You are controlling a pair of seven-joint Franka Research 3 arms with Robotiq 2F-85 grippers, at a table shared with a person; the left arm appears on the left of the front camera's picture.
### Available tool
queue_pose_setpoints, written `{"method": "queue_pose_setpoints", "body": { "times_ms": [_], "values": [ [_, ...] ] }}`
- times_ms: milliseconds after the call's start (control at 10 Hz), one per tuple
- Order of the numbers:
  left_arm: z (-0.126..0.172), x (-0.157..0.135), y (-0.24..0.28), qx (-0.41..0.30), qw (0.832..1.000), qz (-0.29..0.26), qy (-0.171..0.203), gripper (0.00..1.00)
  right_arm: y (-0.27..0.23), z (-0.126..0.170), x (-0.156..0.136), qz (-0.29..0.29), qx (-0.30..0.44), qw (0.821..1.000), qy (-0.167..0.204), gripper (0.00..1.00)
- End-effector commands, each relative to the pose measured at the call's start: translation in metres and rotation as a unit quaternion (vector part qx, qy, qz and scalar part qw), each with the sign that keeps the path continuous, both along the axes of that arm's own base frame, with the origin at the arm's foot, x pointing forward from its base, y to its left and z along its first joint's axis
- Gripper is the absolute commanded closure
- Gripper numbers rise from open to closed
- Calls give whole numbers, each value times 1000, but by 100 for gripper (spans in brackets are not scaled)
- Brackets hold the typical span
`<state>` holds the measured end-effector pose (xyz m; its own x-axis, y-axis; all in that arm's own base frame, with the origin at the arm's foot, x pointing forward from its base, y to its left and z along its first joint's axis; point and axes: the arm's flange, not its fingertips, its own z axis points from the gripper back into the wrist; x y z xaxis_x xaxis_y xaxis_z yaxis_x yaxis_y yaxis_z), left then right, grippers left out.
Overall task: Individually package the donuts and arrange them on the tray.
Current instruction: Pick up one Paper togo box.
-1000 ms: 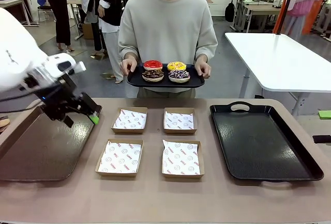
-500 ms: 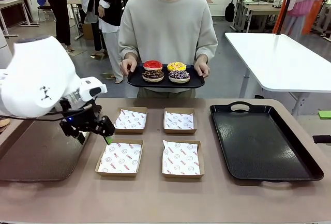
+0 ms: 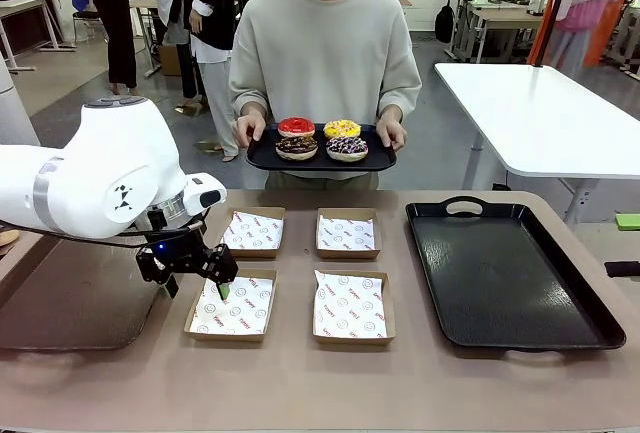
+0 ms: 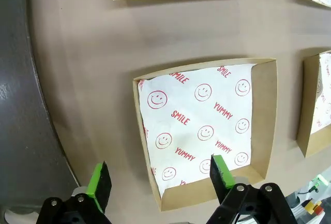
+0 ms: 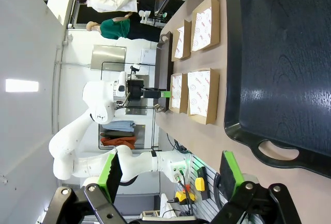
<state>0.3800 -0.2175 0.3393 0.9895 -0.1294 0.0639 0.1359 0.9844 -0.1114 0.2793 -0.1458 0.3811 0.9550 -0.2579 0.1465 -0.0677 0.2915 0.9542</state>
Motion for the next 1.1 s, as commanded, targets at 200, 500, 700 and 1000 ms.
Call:
{"method": "queue_pose_setpoints", "body": {
  "times_ms": [200, 500, 700, 1000],
  "values": [
    [6, -4, 3, 0, 1000, -1, -8, 0, -1, 1, 0, 1, 1, 1000, -3, 0],
    [6, -4, 3, 0, 1000, -1, -8, 0, -1, 1, 0, 1, 1, 1000, -3, 0],
    [3, 1, -2, 26, 1000, 6, 0, 0, -1, 1, 0, 1, 1, 1000, -3, 0],
    [-5, 13, -16, 61, 998, 13, 8, 0, -1, 1, 0, 1, 1, 1000, -3, 0]
  ]
}}
